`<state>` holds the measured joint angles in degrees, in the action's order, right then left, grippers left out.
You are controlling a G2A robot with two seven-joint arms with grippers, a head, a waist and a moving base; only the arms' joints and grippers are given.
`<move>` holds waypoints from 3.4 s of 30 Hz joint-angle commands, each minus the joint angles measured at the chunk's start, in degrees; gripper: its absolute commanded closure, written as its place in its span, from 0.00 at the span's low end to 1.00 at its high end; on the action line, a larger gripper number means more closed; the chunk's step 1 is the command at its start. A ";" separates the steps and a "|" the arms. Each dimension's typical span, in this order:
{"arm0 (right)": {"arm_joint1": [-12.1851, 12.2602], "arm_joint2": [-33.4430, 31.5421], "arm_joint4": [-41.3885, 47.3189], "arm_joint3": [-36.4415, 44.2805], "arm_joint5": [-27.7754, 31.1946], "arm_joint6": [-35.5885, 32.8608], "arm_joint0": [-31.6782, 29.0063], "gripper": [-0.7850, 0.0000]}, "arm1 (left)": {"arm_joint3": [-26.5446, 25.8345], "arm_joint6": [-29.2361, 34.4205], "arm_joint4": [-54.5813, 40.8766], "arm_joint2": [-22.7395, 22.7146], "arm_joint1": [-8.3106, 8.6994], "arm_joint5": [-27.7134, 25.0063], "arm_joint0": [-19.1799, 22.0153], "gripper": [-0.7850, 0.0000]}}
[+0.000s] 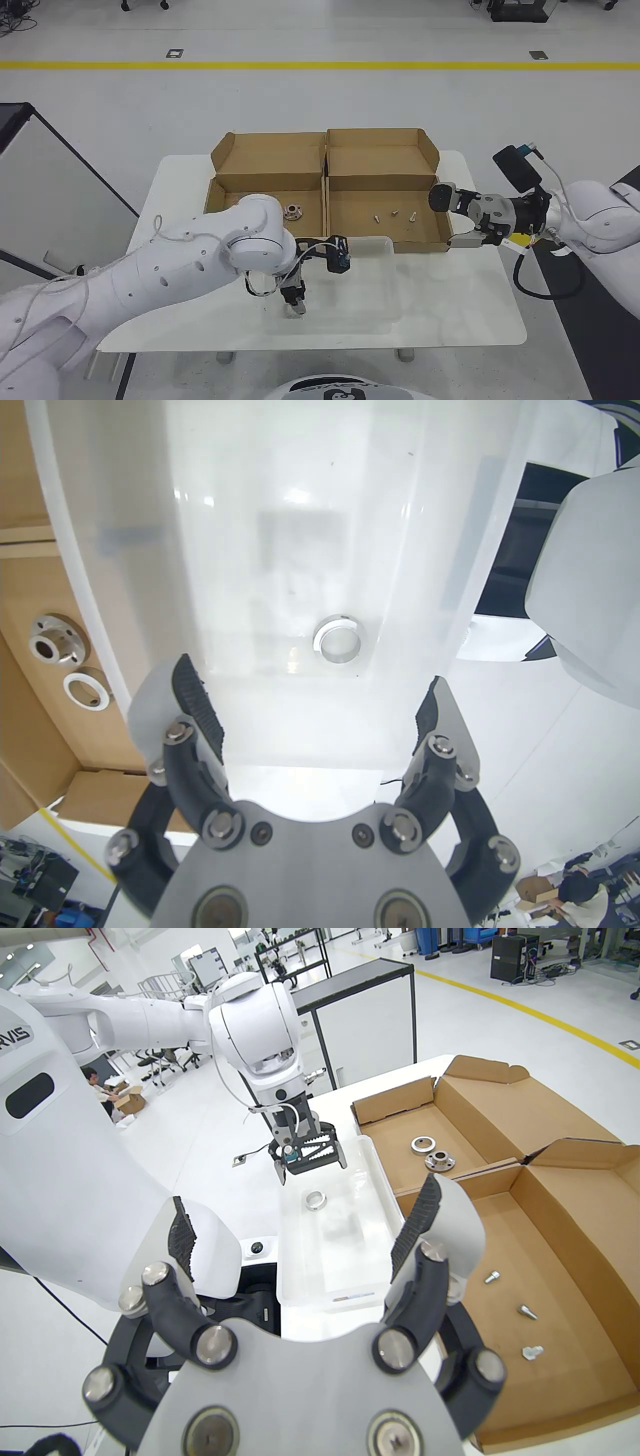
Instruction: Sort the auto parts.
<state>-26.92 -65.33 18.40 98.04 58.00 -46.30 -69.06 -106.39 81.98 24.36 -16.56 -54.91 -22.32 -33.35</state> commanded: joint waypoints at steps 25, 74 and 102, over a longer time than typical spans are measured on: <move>-0.04 -0.02 -0.06 -0.02 0.00 0.00 -0.02 0.00 | 6.31 -4.09 1.31 6.82 -2.95 -4.08 0.77 0.15; -0.04 -0.02 -0.06 -0.02 0.00 0.00 -0.02 0.00 | 7.48 -0.09 10.75 6.82 -5.38 -0.11 -4.50 0.52; -0.04 -0.02 -0.06 -0.02 0.00 0.00 -0.02 0.00 | 8.18 -1.88 8.89 6.82 -5.71 -1.90 -4.60 0.56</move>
<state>-26.92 -65.33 18.40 98.04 58.00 -46.30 -69.06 -98.34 80.32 33.18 -9.74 -60.52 -24.02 -37.79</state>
